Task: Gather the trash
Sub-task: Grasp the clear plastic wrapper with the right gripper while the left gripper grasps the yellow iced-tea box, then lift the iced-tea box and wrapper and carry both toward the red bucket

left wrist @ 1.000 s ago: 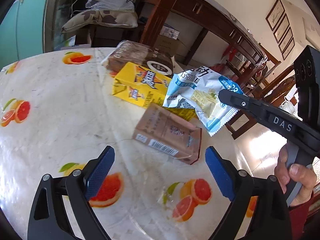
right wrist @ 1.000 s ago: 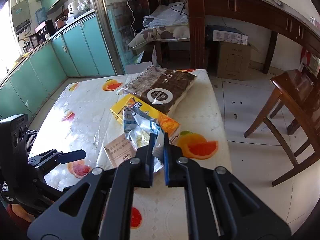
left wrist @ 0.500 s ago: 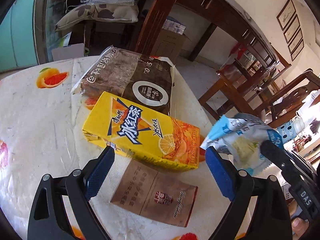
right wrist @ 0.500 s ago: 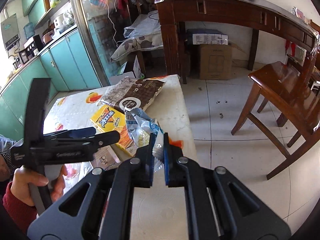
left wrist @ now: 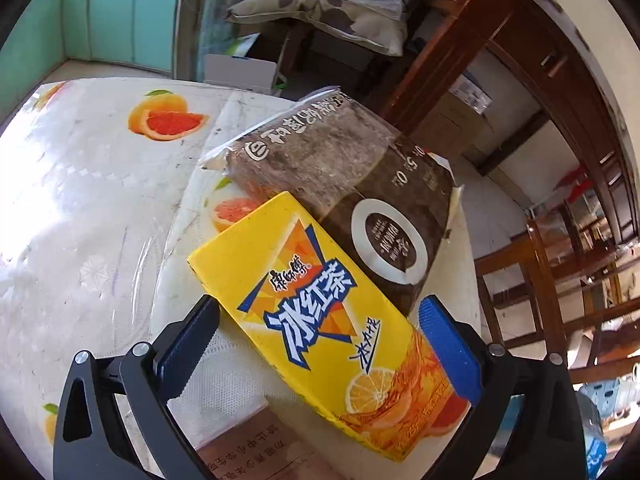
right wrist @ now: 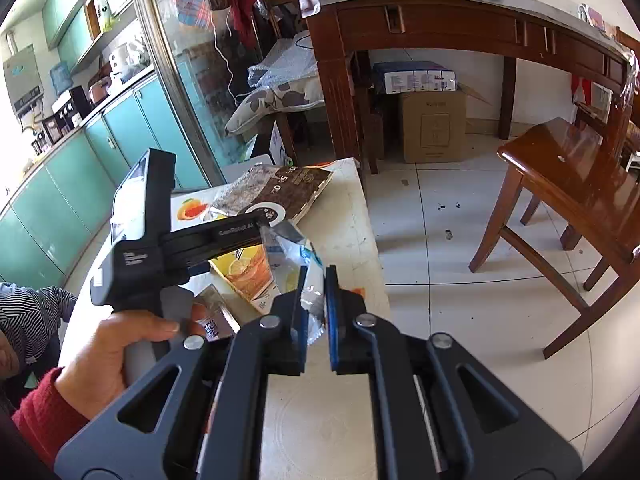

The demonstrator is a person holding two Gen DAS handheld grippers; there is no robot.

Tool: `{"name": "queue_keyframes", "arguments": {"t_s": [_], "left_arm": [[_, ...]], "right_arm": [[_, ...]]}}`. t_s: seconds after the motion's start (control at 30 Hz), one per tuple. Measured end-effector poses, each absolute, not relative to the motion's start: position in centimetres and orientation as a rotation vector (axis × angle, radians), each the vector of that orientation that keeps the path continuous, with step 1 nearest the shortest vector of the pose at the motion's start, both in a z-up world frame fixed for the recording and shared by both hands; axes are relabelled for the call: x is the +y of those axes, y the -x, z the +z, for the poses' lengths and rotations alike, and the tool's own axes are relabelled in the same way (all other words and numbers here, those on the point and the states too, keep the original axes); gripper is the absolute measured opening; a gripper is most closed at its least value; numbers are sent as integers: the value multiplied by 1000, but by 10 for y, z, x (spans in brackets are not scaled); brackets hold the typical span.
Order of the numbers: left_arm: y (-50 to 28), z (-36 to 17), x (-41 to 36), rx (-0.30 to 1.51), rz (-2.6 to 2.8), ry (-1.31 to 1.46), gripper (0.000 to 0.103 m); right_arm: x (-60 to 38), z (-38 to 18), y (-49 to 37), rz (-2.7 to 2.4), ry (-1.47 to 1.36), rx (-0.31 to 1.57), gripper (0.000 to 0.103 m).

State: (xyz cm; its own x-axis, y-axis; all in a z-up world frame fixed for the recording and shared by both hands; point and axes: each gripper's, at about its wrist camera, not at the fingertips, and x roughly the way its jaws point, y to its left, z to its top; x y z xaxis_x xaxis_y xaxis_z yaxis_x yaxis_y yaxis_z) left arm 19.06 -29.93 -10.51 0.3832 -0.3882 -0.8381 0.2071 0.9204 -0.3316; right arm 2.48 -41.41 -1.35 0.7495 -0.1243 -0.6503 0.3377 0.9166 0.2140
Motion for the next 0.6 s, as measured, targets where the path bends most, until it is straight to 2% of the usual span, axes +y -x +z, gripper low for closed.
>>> {"name": "queue_keyframes", "arguments": {"t_s": [0.27,0.37,0.6], "left_arm": [[-179,-107,-309,1062,-259,141,95],[-172,-105,-300,1034,-293,148,87],[-161,-99,-277,1024,-408,176,61]], "right_arm": [[-419,-11,-20,-248,-353,663,8],[-417,-11,-19,-237,-352,664,8],[-399,-5,-20,-196,-317,663,8]]}}
